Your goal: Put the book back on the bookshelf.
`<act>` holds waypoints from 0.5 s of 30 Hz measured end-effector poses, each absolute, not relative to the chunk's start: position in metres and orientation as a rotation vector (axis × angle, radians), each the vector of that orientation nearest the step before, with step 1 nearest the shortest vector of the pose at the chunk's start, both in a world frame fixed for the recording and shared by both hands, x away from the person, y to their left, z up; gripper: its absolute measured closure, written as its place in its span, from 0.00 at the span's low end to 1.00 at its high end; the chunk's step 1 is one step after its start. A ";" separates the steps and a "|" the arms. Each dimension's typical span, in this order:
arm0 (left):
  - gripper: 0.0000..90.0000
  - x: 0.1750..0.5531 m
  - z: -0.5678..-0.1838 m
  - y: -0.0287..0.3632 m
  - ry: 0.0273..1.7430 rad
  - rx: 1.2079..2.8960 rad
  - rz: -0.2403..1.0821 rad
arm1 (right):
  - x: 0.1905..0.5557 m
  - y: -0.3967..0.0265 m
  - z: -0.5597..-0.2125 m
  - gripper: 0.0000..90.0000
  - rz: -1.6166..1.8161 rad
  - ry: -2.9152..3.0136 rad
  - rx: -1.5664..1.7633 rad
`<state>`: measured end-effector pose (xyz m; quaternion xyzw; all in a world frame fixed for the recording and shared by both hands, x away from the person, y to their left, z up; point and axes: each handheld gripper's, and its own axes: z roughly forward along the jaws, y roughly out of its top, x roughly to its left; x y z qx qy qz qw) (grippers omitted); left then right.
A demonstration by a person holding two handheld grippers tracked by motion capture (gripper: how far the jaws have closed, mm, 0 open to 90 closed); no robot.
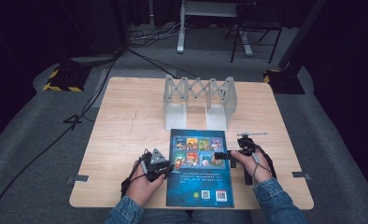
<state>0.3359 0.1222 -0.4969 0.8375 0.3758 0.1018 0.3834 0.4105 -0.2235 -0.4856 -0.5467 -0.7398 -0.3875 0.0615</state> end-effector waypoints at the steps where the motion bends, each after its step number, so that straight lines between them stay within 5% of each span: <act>1: 0.83 0.336 -0.497 0.122 0.958 2.135 0.260 | 0.411 -0.224 -0.486 0.19 -1.172 -2.236 -1.656; 15: 0.72 0.332 -0.501 0.121 0.988 2.083 0.227 | 0.408 -0.227 -0.484 0.34 -1.142 -2.219 -1.717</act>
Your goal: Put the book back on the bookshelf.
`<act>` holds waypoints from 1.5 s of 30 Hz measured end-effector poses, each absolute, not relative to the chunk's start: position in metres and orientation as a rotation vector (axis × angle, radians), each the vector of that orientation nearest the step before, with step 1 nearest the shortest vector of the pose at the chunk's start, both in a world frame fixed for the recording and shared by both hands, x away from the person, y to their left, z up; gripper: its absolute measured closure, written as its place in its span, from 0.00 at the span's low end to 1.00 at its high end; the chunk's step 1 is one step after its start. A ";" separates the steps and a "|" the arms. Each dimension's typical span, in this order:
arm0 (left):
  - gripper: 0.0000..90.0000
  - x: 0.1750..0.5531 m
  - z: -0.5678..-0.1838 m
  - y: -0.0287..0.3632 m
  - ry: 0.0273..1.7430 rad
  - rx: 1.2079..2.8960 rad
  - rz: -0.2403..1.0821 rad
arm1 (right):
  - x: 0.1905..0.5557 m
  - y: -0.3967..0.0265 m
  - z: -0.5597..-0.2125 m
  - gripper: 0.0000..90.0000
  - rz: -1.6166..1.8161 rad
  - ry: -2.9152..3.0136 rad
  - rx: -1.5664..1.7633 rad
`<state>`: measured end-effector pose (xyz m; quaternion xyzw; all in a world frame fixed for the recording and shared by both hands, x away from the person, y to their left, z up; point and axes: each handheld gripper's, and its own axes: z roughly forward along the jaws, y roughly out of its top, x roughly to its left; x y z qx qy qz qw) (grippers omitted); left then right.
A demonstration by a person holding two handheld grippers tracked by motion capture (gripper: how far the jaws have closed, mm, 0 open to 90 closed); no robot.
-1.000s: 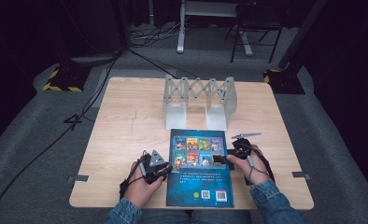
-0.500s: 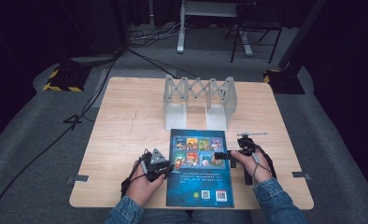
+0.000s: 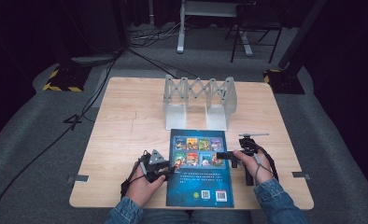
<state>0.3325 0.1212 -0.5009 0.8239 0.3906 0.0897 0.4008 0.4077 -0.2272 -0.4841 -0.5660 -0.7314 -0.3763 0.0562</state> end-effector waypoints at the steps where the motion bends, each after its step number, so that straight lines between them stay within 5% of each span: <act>1: 0.72 0.333 -0.501 0.122 0.990 2.077 0.225 | 0.408 -0.227 -0.484 0.35 -1.139 -2.218 -1.722; 6: 0.72 0.333 -0.502 0.123 1.003 2.065 0.210 | 0.407 -0.228 -0.484 0.42 -1.131 -2.228 -1.741; 21: 0.71 0.333 -0.502 0.124 0.999 2.070 0.203 | 0.417 -0.231 -0.488 0.34 -1.197 -2.082 -1.756; 32: 0.70 0.333 -0.501 0.127 1.012 2.065 0.188 | 0.418 -0.238 -0.502 0.52 -1.168 -1.787 -1.677; 35: 0.70 0.332 -0.500 0.126 1.001 2.070 0.209 | 0.416 -0.230 -0.495 0.55 -1.174 -1.932 -1.682; 40: 0.69 0.333 -0.498 0.129 0.976 2.079 0.222 | 0.409 -0.230 -0.473 0.74 -1.314 -1.978 -1.655; 45: 0.68 0.331 -0.493 0.128 0.958 2.104 0.273 | 0.400 -0.222 -0.451 0.77 -1.407 -2.073 -1.574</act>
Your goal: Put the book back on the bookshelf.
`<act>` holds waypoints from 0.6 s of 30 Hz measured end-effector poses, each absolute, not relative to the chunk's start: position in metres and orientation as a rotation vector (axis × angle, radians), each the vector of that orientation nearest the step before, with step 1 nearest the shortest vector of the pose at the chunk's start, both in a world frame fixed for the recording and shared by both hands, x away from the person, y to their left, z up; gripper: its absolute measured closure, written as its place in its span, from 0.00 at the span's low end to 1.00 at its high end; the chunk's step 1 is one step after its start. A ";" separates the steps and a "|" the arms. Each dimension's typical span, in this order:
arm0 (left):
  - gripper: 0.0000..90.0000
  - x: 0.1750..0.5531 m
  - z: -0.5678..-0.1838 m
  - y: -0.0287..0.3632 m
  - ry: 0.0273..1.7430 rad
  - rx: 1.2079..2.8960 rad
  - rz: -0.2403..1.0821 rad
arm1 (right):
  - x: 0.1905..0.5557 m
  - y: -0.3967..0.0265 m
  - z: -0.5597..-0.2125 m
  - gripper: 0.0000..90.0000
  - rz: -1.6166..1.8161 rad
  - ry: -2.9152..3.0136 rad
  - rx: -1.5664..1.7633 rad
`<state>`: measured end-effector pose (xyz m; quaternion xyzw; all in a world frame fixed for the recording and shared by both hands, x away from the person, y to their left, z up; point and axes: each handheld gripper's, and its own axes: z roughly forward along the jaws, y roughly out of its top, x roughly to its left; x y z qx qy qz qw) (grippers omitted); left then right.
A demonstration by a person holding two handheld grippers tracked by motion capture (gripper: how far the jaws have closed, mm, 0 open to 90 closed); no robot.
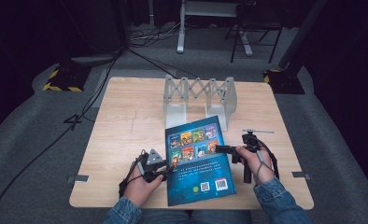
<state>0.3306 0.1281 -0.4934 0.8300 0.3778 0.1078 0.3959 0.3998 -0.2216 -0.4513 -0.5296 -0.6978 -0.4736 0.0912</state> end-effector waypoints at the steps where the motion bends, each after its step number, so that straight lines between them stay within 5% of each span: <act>1: 0.68 0.331 -0.493 0.128 0.958 2.104 0.273 | 0.400 -0.222 -0.451 0.77 -1.407 -2.073 -1.574; 18: 0.54 0.320 -0.477 0.139 0.877 1.976 0.300 | 0.360 -0.220 -0.398 0.88 -1.804 -2.108 -1.385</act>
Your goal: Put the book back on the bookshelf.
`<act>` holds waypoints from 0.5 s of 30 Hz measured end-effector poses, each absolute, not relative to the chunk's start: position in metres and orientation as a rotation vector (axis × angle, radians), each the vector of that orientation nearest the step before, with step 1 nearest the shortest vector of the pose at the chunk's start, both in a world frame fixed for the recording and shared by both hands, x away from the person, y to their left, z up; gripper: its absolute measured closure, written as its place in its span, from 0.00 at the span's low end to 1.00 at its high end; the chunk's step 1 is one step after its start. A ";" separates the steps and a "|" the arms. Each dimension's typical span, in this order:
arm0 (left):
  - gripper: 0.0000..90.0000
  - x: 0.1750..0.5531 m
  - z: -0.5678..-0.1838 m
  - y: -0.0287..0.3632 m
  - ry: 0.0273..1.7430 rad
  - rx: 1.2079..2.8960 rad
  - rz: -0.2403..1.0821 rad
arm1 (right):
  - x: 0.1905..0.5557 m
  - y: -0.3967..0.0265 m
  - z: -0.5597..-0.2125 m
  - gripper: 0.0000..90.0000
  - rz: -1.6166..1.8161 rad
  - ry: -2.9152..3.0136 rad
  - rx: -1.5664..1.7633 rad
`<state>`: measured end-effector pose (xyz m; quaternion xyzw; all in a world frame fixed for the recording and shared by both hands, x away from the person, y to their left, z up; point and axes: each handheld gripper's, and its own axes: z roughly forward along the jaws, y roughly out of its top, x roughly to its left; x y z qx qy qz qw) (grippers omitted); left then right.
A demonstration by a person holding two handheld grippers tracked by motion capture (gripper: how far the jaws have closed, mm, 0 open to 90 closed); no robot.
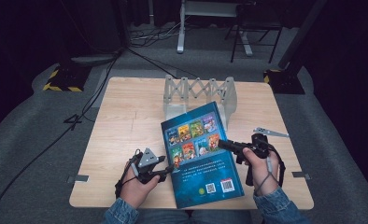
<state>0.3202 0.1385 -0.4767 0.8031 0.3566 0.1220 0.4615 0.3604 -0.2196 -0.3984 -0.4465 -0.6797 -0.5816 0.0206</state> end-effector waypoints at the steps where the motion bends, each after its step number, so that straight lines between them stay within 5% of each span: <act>1: 0.54 0.320 -0.477 0.139 0.877 1.976 0.300 | 0.360 -0.220 -0.398 0.88 -1.804 -2.108 -1.385; 15: 0.55 0.317 -0.471 0.146 0.840 1.952 0.323 | 0.326 -0.204 -0.346 0.91 -2.022 -2.348 -1.114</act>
